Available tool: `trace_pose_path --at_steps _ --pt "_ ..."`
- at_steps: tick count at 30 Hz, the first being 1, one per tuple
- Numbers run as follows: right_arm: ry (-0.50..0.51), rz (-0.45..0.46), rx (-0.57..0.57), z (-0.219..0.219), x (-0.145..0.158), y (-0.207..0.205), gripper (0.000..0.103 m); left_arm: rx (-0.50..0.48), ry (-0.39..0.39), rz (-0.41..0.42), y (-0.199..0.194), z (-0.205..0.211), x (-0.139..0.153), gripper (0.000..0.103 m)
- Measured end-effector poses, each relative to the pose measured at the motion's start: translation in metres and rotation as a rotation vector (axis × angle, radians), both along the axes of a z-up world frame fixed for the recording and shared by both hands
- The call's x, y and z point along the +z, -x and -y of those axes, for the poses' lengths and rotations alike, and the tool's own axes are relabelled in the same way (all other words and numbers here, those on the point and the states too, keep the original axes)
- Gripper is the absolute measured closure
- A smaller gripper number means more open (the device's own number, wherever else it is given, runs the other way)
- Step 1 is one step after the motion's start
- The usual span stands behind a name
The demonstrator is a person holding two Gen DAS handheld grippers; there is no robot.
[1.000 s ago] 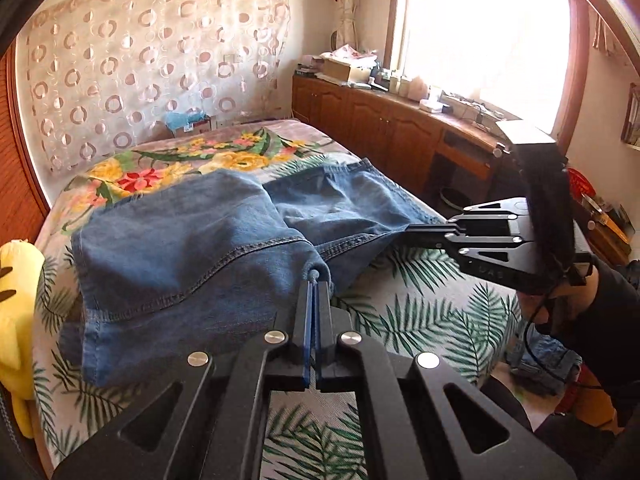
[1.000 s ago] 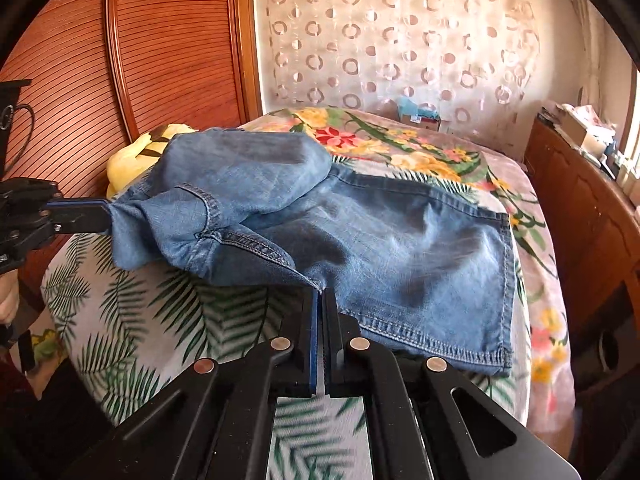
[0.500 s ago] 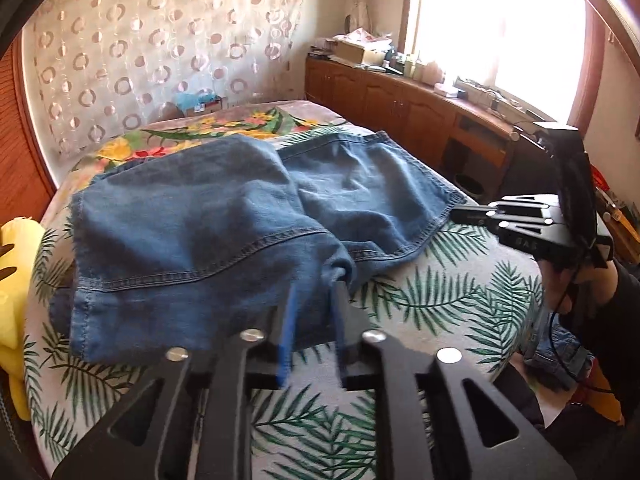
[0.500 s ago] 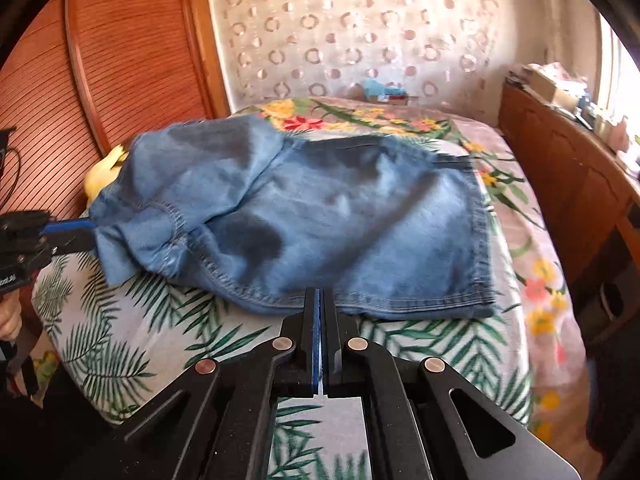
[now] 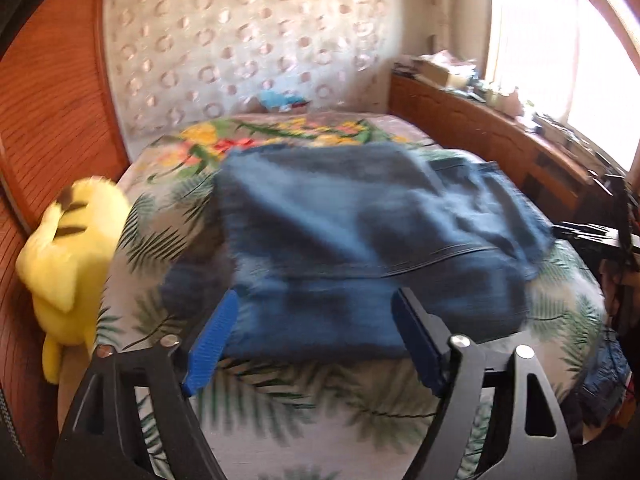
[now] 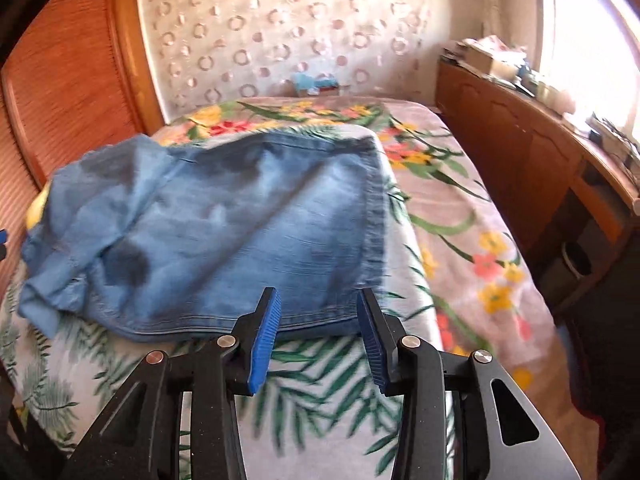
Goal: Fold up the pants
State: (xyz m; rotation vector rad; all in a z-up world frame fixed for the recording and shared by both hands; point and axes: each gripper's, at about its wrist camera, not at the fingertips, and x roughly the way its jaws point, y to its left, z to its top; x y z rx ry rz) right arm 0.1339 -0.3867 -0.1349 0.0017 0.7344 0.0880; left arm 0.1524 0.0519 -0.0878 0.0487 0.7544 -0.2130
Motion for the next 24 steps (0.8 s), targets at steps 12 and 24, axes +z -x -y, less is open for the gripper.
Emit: trace_pose_path --at_steps 12,24 --pt "0.007 -0.053 -0.044 0.010 -0.011 -0.027 0.060 0.042 -0.004 -0.122 -0.023 -0.028 -0.045 0.083" --pt "-0.008 -0.030 -0.049 0.016 -0.010 -0.017 0.060 0.188 -0.061 -0.049 -0.040 -0.074 -0.015 0.101"
